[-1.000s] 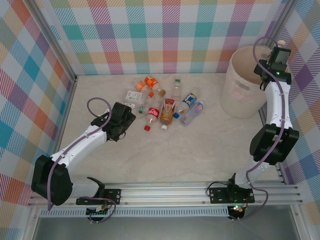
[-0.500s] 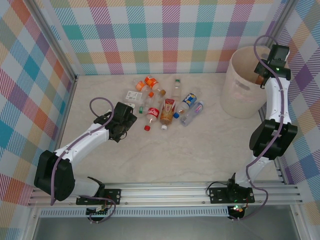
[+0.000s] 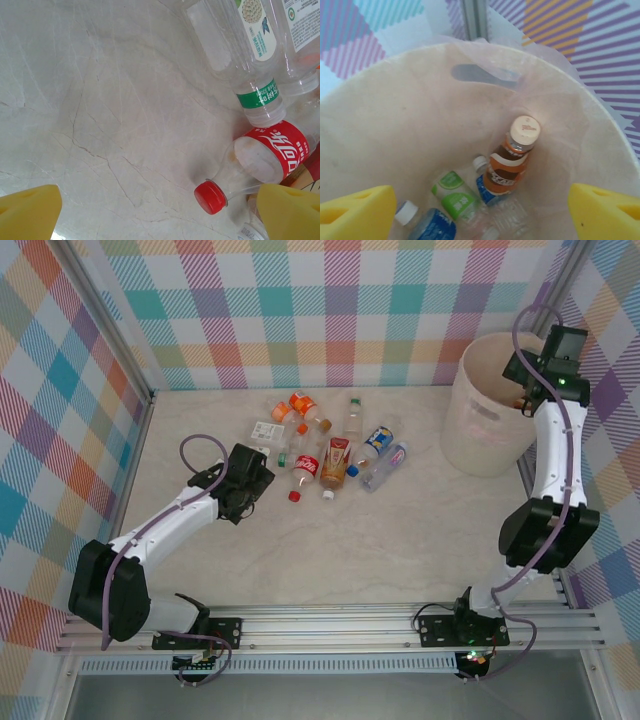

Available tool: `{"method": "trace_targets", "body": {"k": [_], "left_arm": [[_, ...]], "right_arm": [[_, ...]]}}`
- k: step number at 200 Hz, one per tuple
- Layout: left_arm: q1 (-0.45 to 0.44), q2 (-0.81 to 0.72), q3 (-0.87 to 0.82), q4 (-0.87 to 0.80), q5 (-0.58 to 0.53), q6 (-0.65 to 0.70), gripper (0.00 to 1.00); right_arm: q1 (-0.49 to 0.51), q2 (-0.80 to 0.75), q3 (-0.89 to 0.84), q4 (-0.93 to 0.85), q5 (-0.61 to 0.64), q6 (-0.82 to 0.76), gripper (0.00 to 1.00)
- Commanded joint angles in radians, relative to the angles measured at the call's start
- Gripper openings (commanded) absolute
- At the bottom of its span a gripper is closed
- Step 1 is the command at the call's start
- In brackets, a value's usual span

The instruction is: Put the plastic bottles in the bin

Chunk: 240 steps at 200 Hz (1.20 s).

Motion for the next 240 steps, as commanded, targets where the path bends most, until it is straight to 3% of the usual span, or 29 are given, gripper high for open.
{"method": "trace_targets", "body": {"k": [1, 48, 64, 154, 177, 240], "left_arm": [[0.019, 0.011, 0.019, 0.006, 0.005, 0.022, 1.00], [0.028, 0.034, 0.035, -0.002, 0.023, 0.058, 1.00], [0.031, 0.036, 0.034, -0.002, 0.026, 0.059, 1.00], [0.044, 0.062, 0.042, -0.005, 0.038, 0.068, 1.00], [0.048, 0.101, 0.073, -0.002, 0.045, 0.078, 1.00], [0.092, 0.282, 0.239, 0.011, -0.003, 0.125, 1.00]], "right_arm": [[0.041, -0.055, -0.032, 0.004, -0.067, 0.004, 0.90], [0.118, -0.172, -0.140, 0.051, -0.159, 0.053, 0.96], [0.135, -0.221, -0.192, 0.078, -0.232, 0.087, 1.00], [0.184, -0.538, -0.645, 0.378, -0.626, 0.273, 1.00], [0.239, -0.614, -0.768, 0.460, -0.659, 0.302, 1.00], [0.342, -0.652, -0.855, 0.398, -0.636, 0.222, 1.00]]}}
